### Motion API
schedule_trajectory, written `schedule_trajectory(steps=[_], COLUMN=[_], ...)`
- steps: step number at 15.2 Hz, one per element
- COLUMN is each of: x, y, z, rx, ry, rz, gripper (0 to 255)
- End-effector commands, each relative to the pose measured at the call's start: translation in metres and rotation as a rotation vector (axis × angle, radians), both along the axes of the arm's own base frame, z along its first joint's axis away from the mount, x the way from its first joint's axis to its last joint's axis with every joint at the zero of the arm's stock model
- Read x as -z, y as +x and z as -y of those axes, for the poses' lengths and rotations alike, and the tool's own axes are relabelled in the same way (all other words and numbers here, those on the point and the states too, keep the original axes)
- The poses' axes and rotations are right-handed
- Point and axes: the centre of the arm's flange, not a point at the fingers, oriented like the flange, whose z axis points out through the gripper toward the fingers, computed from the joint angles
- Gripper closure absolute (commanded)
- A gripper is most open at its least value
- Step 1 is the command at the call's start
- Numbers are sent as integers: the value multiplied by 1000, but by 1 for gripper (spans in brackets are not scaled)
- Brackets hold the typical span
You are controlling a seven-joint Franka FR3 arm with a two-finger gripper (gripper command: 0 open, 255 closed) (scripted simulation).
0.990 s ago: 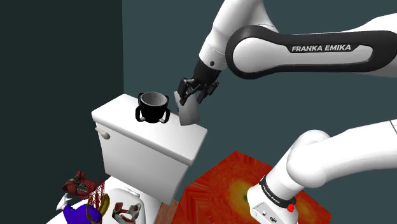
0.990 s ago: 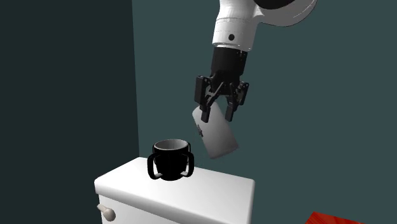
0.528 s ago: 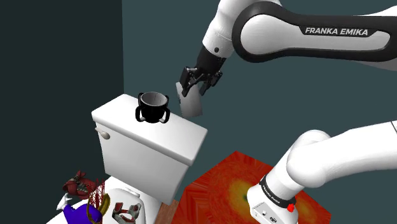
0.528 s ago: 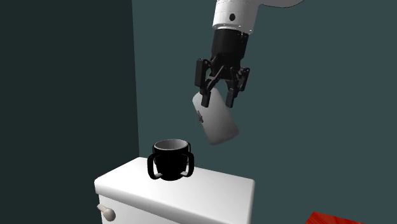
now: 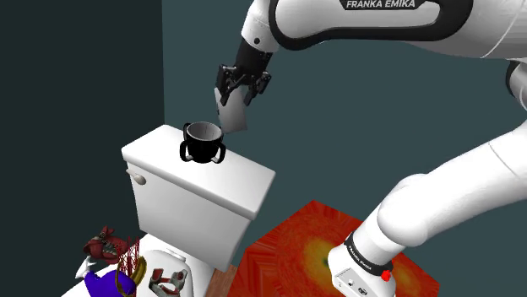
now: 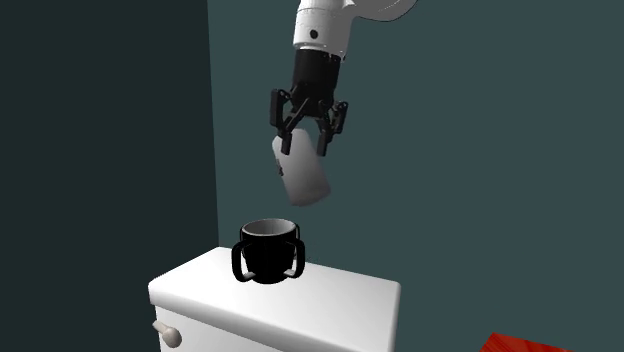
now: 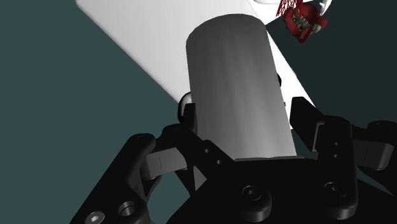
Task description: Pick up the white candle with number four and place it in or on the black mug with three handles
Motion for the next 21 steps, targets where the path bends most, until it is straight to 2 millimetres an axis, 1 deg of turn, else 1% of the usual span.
schedule_trajectory(steps=[1, 6, 7, 21], x=[-4, -12, -13, 61], y=[28, 93, 97, 97], z=[-2, -7, -7, -7], rx=[0, 0, 0, 0], ry=[1, 1, 1, 1], rz=[1, 1, 1, 1], gripper=[255, 255, 255, 255])
